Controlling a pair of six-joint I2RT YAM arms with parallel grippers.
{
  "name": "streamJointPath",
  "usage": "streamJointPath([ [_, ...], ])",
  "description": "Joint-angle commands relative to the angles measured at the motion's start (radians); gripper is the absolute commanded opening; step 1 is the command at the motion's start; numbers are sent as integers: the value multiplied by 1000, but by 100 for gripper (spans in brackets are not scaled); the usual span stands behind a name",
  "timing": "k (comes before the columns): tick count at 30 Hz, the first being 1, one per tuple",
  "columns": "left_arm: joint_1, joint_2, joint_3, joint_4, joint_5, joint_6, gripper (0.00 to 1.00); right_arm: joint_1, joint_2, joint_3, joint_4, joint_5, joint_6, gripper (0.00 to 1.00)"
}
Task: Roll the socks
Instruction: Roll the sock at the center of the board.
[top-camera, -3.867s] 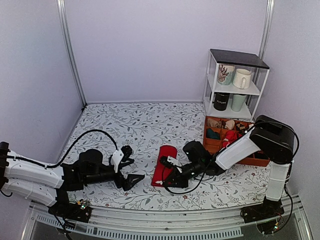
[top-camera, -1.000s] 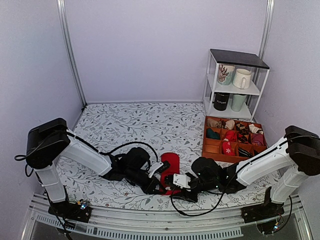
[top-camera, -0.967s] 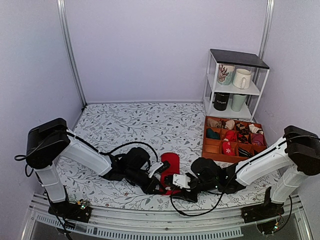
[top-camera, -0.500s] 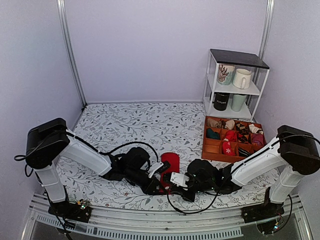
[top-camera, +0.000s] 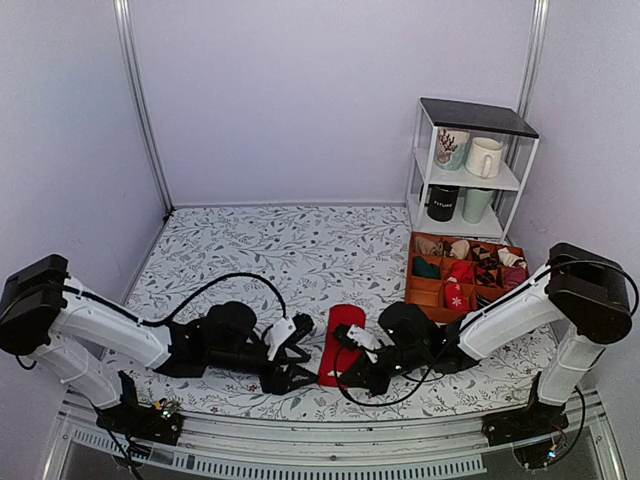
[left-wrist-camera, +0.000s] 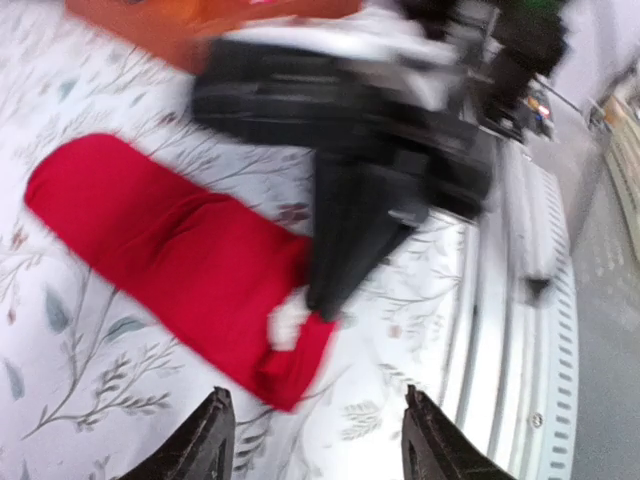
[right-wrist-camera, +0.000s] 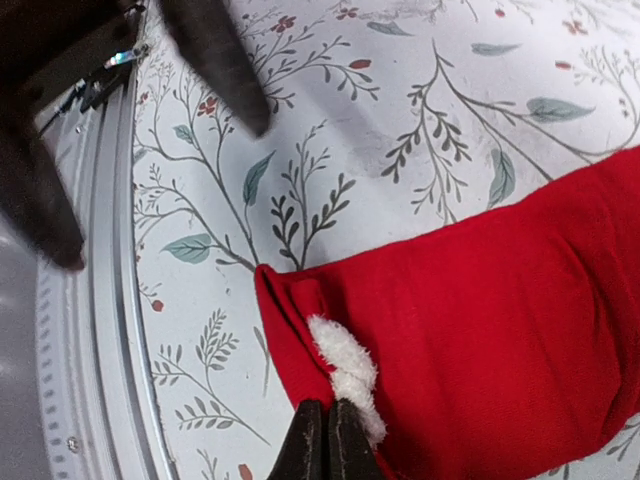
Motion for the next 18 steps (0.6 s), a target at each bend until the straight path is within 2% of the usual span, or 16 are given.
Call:
streamJointPath([
  [1,-148,-24,-83,265,-169,208,57,-67,109,19,-221,-243,178,4],
  [6,-168,77,-115,428,-151,300,56,-129,131,24,-227,-366,295,4],
  [11,-168,176,-114,509,-187,360,56,-137,135,33,-247,-394,308,5],
  [18,-166,293,-63,521,-165,397,51,-143,160,53,-261,-428,303,5],
])
